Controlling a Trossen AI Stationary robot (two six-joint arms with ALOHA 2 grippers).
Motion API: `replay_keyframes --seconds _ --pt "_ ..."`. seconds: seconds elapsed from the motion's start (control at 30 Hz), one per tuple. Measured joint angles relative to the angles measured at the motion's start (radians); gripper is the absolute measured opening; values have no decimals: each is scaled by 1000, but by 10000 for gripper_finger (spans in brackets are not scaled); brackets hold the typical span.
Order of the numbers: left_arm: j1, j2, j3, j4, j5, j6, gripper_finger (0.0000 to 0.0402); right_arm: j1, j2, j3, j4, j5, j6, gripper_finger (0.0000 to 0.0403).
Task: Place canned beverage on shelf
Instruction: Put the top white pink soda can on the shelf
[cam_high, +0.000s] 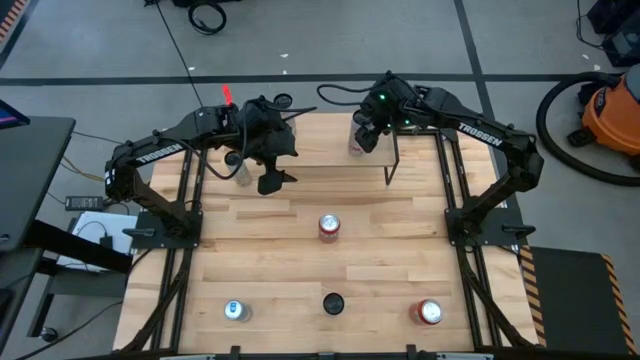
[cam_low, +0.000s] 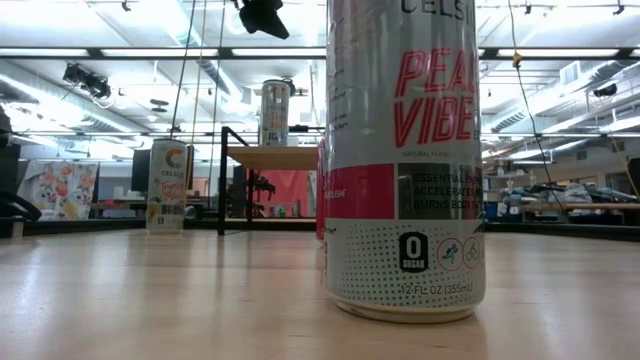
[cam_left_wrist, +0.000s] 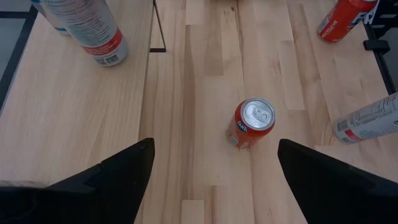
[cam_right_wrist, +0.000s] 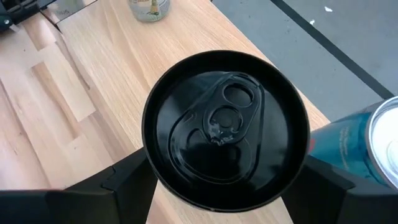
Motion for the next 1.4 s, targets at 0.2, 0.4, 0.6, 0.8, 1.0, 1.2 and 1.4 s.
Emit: replay_keyframes --seconds 0.2,0.4,0.6,0.8,1.0,1.2,1.4 --pt "0 0 0 0 0 0 353 5 -2 0 17 2 31 302" --pt "0 0 0 0 0 0 353 31 -2 0 36 41 75 298" --pt "0 0 0 0 0 0 353 54 -2 0 35 128 131 298" --pt "0 0 0 0 0 12 353 82 -2 0 36 185 192 297" --pt "0 0 0 0 0 13 353 112 -2 0 35 266 272 297" --pt "0 0 0 0 0 10 353 132 21 0 33 315 361 297" --pt "0 0 0 3 0 10 353 156 97 7 58 363 395 297"
